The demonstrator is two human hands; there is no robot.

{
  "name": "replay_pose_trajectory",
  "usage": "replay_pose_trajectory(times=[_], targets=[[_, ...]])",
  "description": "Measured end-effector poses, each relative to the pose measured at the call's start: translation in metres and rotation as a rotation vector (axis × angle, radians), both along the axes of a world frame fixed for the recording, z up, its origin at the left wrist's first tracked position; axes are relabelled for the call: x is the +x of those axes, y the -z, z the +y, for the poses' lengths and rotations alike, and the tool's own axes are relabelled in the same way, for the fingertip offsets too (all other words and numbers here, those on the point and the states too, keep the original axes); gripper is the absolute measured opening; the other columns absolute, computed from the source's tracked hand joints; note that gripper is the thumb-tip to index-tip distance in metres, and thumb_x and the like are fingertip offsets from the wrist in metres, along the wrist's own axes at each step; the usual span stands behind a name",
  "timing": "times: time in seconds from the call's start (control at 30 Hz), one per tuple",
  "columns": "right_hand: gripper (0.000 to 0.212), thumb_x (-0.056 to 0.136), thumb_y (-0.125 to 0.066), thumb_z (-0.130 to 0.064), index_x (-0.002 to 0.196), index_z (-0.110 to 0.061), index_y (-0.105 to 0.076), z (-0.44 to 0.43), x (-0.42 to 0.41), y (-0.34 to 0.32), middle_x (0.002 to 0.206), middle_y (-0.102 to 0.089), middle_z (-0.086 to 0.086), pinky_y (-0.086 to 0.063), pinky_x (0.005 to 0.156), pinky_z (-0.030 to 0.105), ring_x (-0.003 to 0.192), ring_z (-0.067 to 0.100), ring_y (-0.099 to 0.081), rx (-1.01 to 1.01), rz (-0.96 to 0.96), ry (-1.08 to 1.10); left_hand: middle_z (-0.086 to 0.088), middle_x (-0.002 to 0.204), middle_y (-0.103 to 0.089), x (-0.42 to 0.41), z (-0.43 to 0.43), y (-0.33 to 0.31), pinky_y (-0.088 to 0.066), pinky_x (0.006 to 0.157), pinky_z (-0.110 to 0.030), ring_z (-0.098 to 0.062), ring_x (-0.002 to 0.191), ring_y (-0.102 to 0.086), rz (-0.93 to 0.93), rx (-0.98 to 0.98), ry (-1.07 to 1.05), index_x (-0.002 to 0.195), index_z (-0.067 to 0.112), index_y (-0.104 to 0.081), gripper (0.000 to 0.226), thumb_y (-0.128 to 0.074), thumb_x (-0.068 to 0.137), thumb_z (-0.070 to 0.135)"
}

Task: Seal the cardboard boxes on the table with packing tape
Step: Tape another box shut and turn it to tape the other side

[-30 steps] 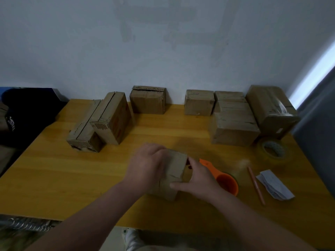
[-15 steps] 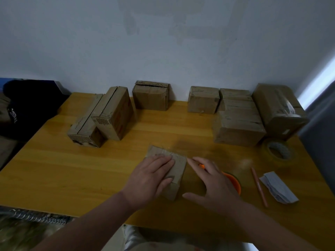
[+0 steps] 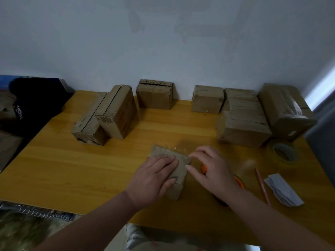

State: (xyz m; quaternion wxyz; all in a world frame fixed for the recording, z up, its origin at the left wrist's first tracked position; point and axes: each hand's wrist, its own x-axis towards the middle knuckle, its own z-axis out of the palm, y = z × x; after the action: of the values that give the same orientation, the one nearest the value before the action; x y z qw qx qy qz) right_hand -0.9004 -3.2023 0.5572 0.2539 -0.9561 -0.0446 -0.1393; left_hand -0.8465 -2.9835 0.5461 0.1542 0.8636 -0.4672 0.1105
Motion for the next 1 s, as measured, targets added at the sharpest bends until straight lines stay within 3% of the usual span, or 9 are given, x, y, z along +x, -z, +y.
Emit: replay_pose_trajectory(times=[0.07, 0.17, 0.23, 0.3, 0.6, 0.73, 0.87, 0.93, 1.0], targets=[[0.031, 0.084, -0.071, -0.039, 0.111, -0.029, -0.062, 0.003, 0.009, -0.001, 0.108, -0.055, -0.016, -0.045, 0.085, 0.024, 0.104, 0.006, -0.053, 0.264, 0.121, 0.105, -0.006, 0.126, -0.061, 0.001, 0.000, 0.000, -0.036, 0.102, -0.029, -0.020, 0.116, -0.054, -0.012, -0.019, 0.007, 0.127, 0.010, -0.061, 0.051, -0.033, 0.100, 0.044], [0.020, 0.081, -0.076, -0.029, 0.099, -0.030, -0.068, 0.008, 0.022, -0.003, 0.098, -0.064, -0.018, -0.044, 0.074, 0.018, 0.091, -0.001, -0.059, 0.623, 0.374, 0.135, -0.007, 0.123, -0.061, 0.001, 0.000, 0.001, -0.038, 0.101, -0.030, -0.022, 0.114, -0.054, -0.032, -0.034, 0.023, 0.126, 0.009, -0.061, 0.048, -0.039, 0.098, 0.042], [0.008, 0.080, -0.078, -0.022, 0.083, -0.027, -0.072, 0.012, 0.027, -0.003, 0.087, -0.069, -0.012, -0.045, 0.069, 0.015, 0.080, -0.002, -0.063, 0.738, 0.357, 0.139, -0.006, 0.121, -0.061, 0.001, 0.000, 0.002, -0.037, 0.101, -0.030, -0.022, 0.114, -0.054, -0.035, -0.034, 0.025, 0.126, 0.010, -0.061, 0.049, -0.038, 0.098, 0.042], [0.012, 0.080, -0.078, -0.017, 0.072, -0.024, -0.072, 0.015, 0.030, -0.001, 0.075, -0.070, -0.008, -0.046, 0.066, 0.016, 0.071, -0.001, -0.063, 0.762, 0.289, 0.149, -0.006, 0.121, -0.061, 0.001, 0.001, 0.002, -0.035, 0.101, -0.028, -0.021, 0.114, -0.053, -0.031, -0.040, 0.025, 0.127, 0.010, -0.061, 0.049, -0.037, 0.099, 0.042], [0.036, 0.089, -0.067, -0.030, 0.058, -0.019, -0.056, 0.024, 0.029, 0.009, 0.053, -0.050, -0.006, -0.039, 0.053, 0.033, 0.052, 0.009, -0.046, 0.530, 0.064, 0.247, -0.003, 0.120, -0.061, 0.003, 0.002, 0.002, -0.037, 0.098, -0.028, -0.019, 0.114, -0.052, -0.016, -0.042, 0.033, 0.128, 0.012, -0.061, 0.046, -0.040, 0.098, 0.041], [0.039, 0.096, -0.054, -0.035, 0.069, -0.008, -0.062, 0.023, 0.026, 0.001, 0.063, -0.060, 0.002, -0.047, 0.055, 0.038, 0.060, 0.018, -0.057, 0.380, -0.061, 0.328, -0.005, 0.122, -0.063, 0.004, 0.004, 0.005, -0.041, 0.101, -0.028, -0.019, 0.116, -0.056, 0.025, -0.147, 0.061, 0.124, 0.011, -0.064, 0.040, -0.040, 0.100, 0.033], [0.030, 0.090, -0.055, -0.037, 0.102, -0.014, -0.071, 0.024, 0.011, -0.008, 0.097, -0.068, 0.000, -0.049, 0.077, 0.031, 0.093, 0.019, -0.057, -0.173, -0.352, -0.028, -0.009, 0.117, -0.067, 0.003, 0.004, 0.006, -0.042, 0.104, -0.030, -0.019, 0.112, -0.059, -0.009, -0.275, 0.077, 0.115, 0.007, -0.068, 0.032, -0.045, 0.099, 0.023], [0.039, 0.089, -0.050, -0.041, 0.114, -0.018, -0.068, 0.029, 0.006, -0.005, 0.115, -0.066, -0.003, -0.047, 0.092, 0.036, 0.111, 0.020, -0.050, -0.351, -0.297, -0.171, -0.010, 0.110, -0.067, 0.001, 0.003, 0.002, -0.045, 0.099, -0.032, -0.020, 0.104, -0.061, -0.024, -0.335, 0.066, 0.107, 0.004, -0.069, 0.025, -0.053, 0.094, 0.019], [0.046, 0.090, -0.044, -0.045, 0.124, -0.022, -0.063, 0.030, 0.006, -0.005, 0.132, -0.058, -0.004, -0.035, 0.108, 0.042, 0.125, 0.021, -0.040, -0.398, -0.158, -0.189, -0.008, 0.105, -0.061, -0.002, 0.004, -0.002, -0.047, 0.085, -0.030, -0.019, 0.095, -0.057, -0.017, -0.377, -0.036, 0.103, 0.007, -0.062, 0.022, -0.060, 0.089, 0.024]])
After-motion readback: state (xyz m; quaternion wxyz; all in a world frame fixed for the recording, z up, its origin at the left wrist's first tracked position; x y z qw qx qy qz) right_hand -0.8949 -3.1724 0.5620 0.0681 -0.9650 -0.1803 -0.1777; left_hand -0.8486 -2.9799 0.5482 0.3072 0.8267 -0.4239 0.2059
